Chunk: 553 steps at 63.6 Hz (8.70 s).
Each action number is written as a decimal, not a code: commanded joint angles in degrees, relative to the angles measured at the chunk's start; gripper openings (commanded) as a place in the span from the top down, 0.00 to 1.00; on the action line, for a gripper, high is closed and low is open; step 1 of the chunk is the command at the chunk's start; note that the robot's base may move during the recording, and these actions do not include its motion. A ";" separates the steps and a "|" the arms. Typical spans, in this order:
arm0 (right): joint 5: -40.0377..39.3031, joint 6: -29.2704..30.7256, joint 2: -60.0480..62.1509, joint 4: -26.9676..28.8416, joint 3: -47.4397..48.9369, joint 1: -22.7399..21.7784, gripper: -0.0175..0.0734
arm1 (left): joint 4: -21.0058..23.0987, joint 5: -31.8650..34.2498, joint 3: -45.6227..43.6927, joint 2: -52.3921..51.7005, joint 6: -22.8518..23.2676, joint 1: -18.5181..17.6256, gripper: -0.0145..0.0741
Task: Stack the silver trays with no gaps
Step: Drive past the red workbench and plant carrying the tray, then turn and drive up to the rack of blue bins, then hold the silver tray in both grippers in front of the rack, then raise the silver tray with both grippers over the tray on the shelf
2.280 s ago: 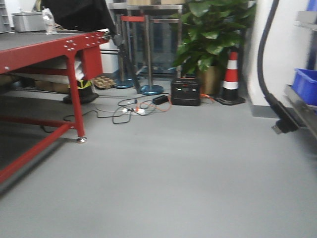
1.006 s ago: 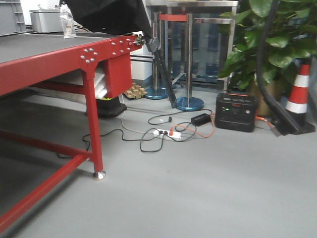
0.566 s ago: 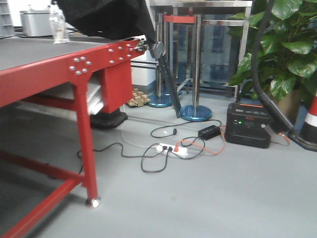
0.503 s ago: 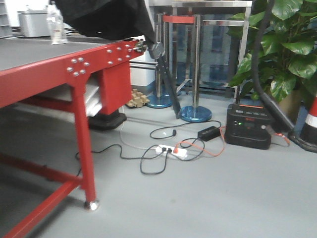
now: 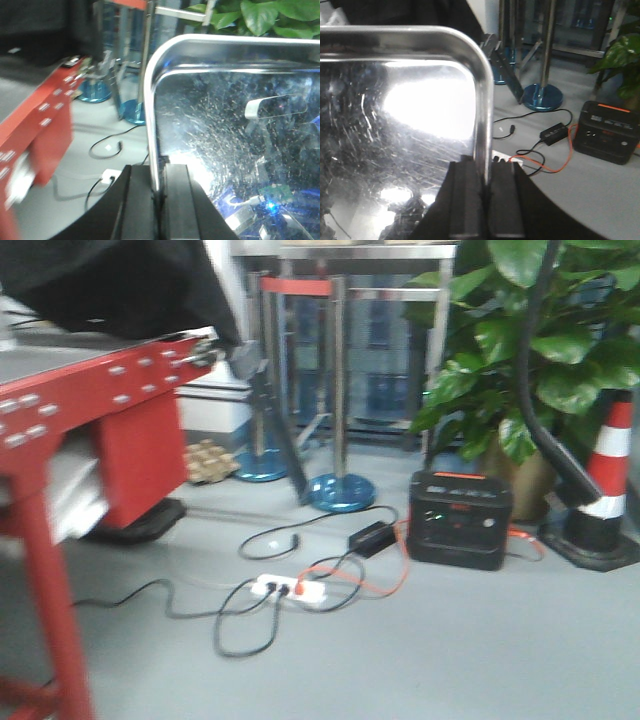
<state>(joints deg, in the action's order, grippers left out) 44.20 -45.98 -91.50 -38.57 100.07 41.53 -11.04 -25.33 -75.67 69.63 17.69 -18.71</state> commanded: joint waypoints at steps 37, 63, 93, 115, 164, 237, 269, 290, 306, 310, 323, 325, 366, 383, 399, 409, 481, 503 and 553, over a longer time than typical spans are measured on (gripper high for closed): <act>-16.40 0.40 0.10 0.98 0.48 0.83 0.89 | 2.58 3.37 -0.56 -0.43 -0.49 -0.98 0.86; -16.40 0.40 0.10 0.98 0.48 0.83 0.89 | 2.58 3.37 -0.56 -0.43 -0.49 -0.98 0.86; -16.64 0.40 0.10 0.98 0.48 0.83 0.89 | 2.58 3.37 -0.56 -0.43 -0.49 -0.98 0.86; -17.17 0.40 0.10 0.98 0.48 0.83 0.89 | 2.58 3.37 -0.56 -0.43 -0.49 -0.98 0.86; -17.70 0.40 0.10 0.98 0.48 0.83 0.89 | 2.58 3.37 -0.56 -0.43 -0.49 -0.98 0.86; -17.70 0.40 0.10 0.98 0.48 0.83 0.89 | 2.58 3.37 -0.56 -0.43 -0.49 -0.98 0.86; -17.70 0.40 0.10 0.98 0.48 0.83 0.89 | 2.58 3.37 -0.56 -0.43 -0.49 -0.98 0.86; -17.70 0.40 0.10 0.98 0.48 0.83 0.89 | 2.58 3.37 -0.56 -0.43 -0.49 -0.98 0.86; -17.70 0.40 0.10 0.98 0.48 0.83 0.89 | 2.58 3.37 -0.56 -0.43 -0.49 -0.98 0.86; -17.70 0.40 0.10 0.98 0.48 0.83 0.89 | 2.58 3.37 -0.56 -0.43 -0.49 -0.98 0.86; -17.70 0.40 0.10 0.98 0.48 0.83 0.89 | 2.58 3.37 -0.56 -0.43 -0.49 -0.98 0.86; -17.70 0.40 0.10 0.98 0.48 0.83 0.89 | 2.58 3.37 -0.56 -0.43 -0.49 -0.98 0.86; -17.70 0.40 0.10 0.98 0.48 0.83 0.89 | 2.58 3.37 -0.56 -0.43 -0.49 -0.98 0.86; -17.70 0.40 0.10 0.98 0.48 0.83 0.89 | 2.58 3.37 -0.56 -0.43 -0.49 -0.98 0.86; -17.70 0.40 0.10 0.98 0.48 0.83 0.89 | 2.58 3.37 -0.56 -0.43 -0.49 -0.98 0.86; -17.70 0.40 0.10 0.98 0.48 0.83 0.89 | 2.58 3.37 -0.56 -0.43 -0.49 -0.98 0.86; 7.01 0.67 -3.44 1.60 0.48 0.24 0.89 | 2.69 3.01 -0.56 6.09 -0.49 -0.98 0.86; 21.15 6.85 -10.29 3.33 0.38 0.24 0.89 | 2.94 -2.49 -0.56 15.02 -0.58 -1.13 0.86; 25.76 9.03 -12.85 -0.27 0.27 0.24 0.89 | -2.75 -4.28 -0.56 16.47 -2.73 -7.56 0.86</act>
<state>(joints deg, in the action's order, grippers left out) 69.81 -37.39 -104.80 -37.30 100.07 41.77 -12.57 -29.58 -75.75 86.76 15.19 -26.10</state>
